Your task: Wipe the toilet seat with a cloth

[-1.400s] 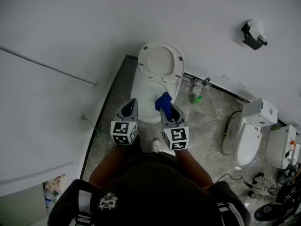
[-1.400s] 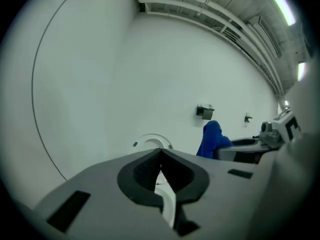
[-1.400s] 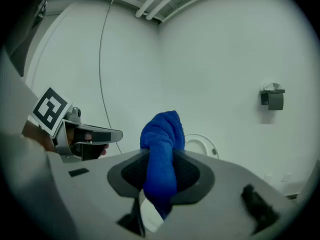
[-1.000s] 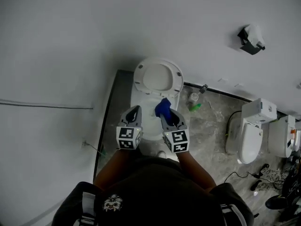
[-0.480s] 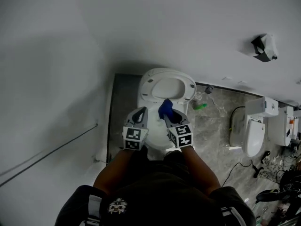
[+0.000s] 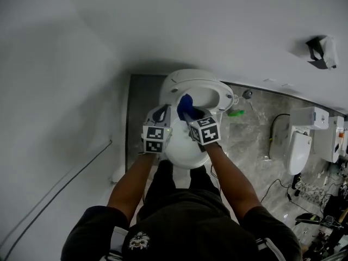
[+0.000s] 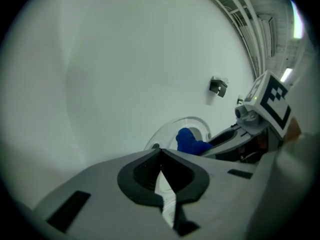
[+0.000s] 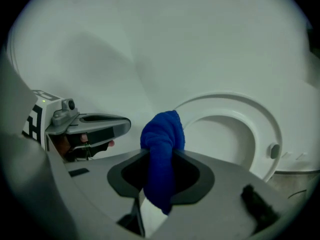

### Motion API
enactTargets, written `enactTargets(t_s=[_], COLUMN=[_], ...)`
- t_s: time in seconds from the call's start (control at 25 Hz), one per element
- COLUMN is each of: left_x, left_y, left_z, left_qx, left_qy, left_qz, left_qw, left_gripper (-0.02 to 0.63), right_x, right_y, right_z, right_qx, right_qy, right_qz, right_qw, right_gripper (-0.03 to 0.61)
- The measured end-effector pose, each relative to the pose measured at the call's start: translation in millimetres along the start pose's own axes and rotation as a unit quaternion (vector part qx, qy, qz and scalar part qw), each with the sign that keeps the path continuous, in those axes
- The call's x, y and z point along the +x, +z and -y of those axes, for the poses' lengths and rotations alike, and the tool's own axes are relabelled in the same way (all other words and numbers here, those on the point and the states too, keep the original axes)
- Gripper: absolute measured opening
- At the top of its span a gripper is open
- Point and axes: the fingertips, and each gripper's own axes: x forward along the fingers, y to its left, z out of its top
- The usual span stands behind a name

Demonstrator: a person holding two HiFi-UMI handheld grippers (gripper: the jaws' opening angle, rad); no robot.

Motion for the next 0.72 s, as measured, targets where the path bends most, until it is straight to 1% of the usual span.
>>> enactTargets(t_s=[0.12, 0.28, 0.52, 0.72], left_x=[13, 22, 27, 31], left_y=[-7, -9, -10, 0], left_z=[-5, -9, -12, -6], left_qx=[-0.004, -0.005, 0.002, -0.005], left_qy=[-0.001, 0.005, 0.002, -0.009], left_qz=[-0.008, -0.013, -0.022, -0.016], left_qw=[1.0000, 0.9999, 0.9998, 0.9998], left_gripper=[0.009, 0.009, 0.009, 0.009], right_x=[23, 40, 44, 38], right_y=[1, 4, 21, 38], right_z=[0, 8, 21, 32], right_qx=[0.011, 0.018, 0.042, 0.064], right_qy=[0.009, 0.005, -0.004, -0.011], right_qz=[-0.023, -0.041, -0.027, 0.005], right_qw=[1.000, 0.999, 0.999, 0.998], right_gripper=[0.106, 0.106, 0.106, 0.106])
